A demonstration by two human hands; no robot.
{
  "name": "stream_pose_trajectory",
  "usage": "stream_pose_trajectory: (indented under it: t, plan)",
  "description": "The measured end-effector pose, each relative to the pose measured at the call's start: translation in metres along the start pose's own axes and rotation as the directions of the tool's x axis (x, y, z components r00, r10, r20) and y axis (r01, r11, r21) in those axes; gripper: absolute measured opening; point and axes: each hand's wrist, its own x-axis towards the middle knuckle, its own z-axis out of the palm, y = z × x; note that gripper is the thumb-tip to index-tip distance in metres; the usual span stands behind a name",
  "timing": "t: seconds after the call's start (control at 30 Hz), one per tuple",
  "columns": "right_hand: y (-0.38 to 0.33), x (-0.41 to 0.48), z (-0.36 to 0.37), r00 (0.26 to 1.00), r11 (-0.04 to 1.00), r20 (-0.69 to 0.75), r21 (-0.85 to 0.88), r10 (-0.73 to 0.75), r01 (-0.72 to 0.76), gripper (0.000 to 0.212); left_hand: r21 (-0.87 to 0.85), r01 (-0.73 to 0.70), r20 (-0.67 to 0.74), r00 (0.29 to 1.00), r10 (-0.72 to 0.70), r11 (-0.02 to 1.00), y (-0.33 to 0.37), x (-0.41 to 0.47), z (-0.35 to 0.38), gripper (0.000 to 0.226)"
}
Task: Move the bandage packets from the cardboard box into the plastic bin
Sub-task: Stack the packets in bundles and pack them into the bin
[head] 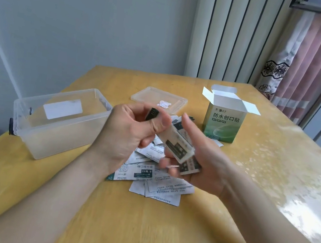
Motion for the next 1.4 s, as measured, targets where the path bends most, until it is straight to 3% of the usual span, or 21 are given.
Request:
stream_pose_trajectory:
  t: [0.07,0.17,0.33,0.47,0.57,0.63,0.77,0.9,1.1,1.23,1.33,1.4]
  plan:
    - [0.004,0.000,0.009,0.998,1.000,0.068,-0.004,-0.017,0.018,0.051,0.210,-0.050,0.007,0.999,0.050,0.976,-0.005,-0.003,0.009,0.008]
    - [0.001,-0.002,0.013,0.995,1.000,0.094,0.017,-0.020,0.019,0.053,0.351,-0.059,-0.019,0.997,0.070,0.934,-0.009,-0.003,0.012,0.016]
    - [-0.002,-0.003,0.007,0.986,0.999,0.165,-0.006,0.035,-0.034,0.058,0.530,-0.162,0.056,0.986,0.157,0.832,-0.014,-0.001,0.003,0.059]
    - [-0.005,-0.006,0.005,0.989,0.996,0.134,-0.070,0.054,-0.045,0.061,0.582,-0.201,0.206,0.974,0.096,0.788,-0.015,-0.004,0.007,0.049]
    - [-0.007,-0.005,0.004,0.997,0.997,0.077,-0.080,0.022,-0.016,0.060,0.711,-0.216,0.229,0.971,0.071,0.670,-0.018,-0.007,0.013,0.047]
    - [-0.007,-0.004,0.004,0.999,0.998,0.039,-0.070,-0.006,0.009,0.054,0.710,-0.192,0.236,0.971,0.028,0.678,-0.018,-0.005,0.012,0.044]
    - [-0.003,-0.002,0.003,0.996,0.969,0.002,-0.229,-0.090,0.088,0.052,0.474,-0.021,0.152,0.987,-0.058,0.880,-0.022,-0.001,0.010,0.026]
    - [0.004,-0.001,0.009,0.987,0.917,-0.023,-0.372,-0.162,0.142,0.052,0.497,0.037,0.028,0.998,-0.059,0.867,-0.034,-0.001,0.013,0.029]
    - [0.002,-0.001,0.005,0.984,0.837,0.100,-0.518,-0.149,0.180,0.039,0.667,-0.029,-0.112,0.984,0.138,0.744,-0.031,0.003,0.006,0.028]
    - [0.001,-0.004,0.004,0.984,0.813,0.135,-0.555,-0.120,0.175,0.025,0.681,-0.038,-0.085,0.988,0.131,0.731,-0.032,0.001,0.008,0.028]
    - [0.000,-0.005,0.004,0.984,0.839,0.136,-0.517,-0.117,0.172,0.009,0.614,-0.042,-0.046,0.995,0.089,0.788,-0.034,0.005,0.004,0.035]
    - [0.003,-0.002,0.004,0.986,0.809,0.082,-0.565,-0.142,0.164,0.014,0.602,-0.040,-0.005,0.998,0.055,0.798,-0.036,0.007,0.001,0.040]
